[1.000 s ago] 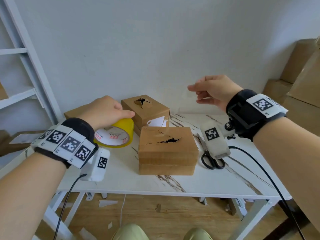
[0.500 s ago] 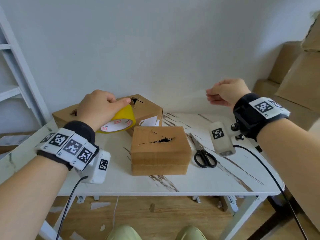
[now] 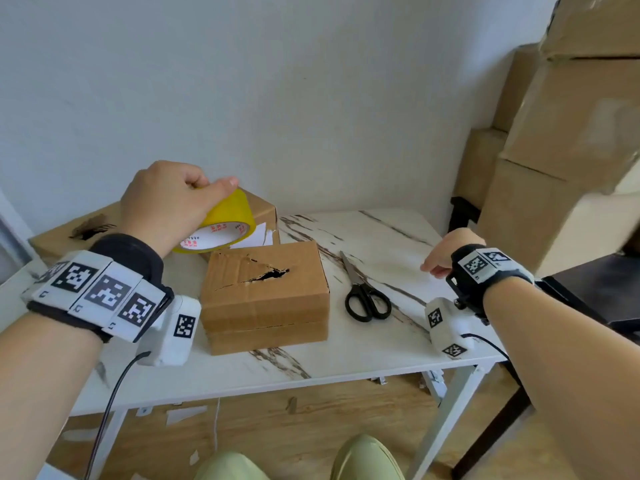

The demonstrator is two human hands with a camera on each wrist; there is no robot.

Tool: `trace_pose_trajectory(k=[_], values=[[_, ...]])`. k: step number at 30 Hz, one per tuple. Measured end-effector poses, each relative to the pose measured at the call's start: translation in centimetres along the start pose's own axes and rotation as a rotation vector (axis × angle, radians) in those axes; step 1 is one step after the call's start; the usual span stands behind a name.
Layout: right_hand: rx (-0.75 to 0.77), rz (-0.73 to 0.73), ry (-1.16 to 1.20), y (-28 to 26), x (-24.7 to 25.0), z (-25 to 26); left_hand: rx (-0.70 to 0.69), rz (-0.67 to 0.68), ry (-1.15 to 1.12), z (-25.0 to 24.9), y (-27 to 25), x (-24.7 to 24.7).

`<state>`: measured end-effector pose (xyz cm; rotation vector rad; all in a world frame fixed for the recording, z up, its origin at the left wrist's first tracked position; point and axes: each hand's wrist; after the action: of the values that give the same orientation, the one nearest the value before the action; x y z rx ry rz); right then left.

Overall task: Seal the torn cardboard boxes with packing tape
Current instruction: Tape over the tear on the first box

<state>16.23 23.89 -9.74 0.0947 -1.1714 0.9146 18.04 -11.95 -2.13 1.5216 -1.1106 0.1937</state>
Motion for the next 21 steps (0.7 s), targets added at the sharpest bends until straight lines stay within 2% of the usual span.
trace_pose_trajectory(k=[3, 6, 9, 13, 16, 18, 21], values=[[-0.007, -0.047, -0.212, 0.1, -0.4, 0.2, 0.005, 0.013, 0.006, 0.1, 0.2, 0.0], [0.004, -0.077, -0.302, -0.3, -0.4, 0.2, 0.003, 0.033, 0.000, 0.2, 0.3, -0.1], [0.021, -0.142, -0.303, -0.5, -0.5, -0.2, -0.009, 0.035, -0.010, 0.3, 0.3, -0.1], [0.061, -0.137, -0.271, -1.1, 0.2, 0.9, -0.006, 0.030, -0.015, 0.5, 0.4, 0.1], [0.194, -0.152, -0.234, -2.6, 1.3, 3.8, -0.012, 0.037, -0.070, 0.4, 0.4, 0.5], [0.334, -0.059, -0.120, -5.0, 1.8, 6.2, -0.016, 0.057, -0.134, 0.3, 0.5, 0.8], [0.596, 0.207, 0.117, -10.3, 2.0, 9.6, 0.009, 0.081, -0.308, 0.6, 0.8, 1.1]])
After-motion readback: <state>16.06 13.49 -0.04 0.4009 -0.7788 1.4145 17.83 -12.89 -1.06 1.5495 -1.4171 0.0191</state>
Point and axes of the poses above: each hand's wrist, its own y-axis towards the middle knuckle, its own x-axis out of the back of the hand, z = x × y, and after that the axes turned 15 degrees about -x, right-handed
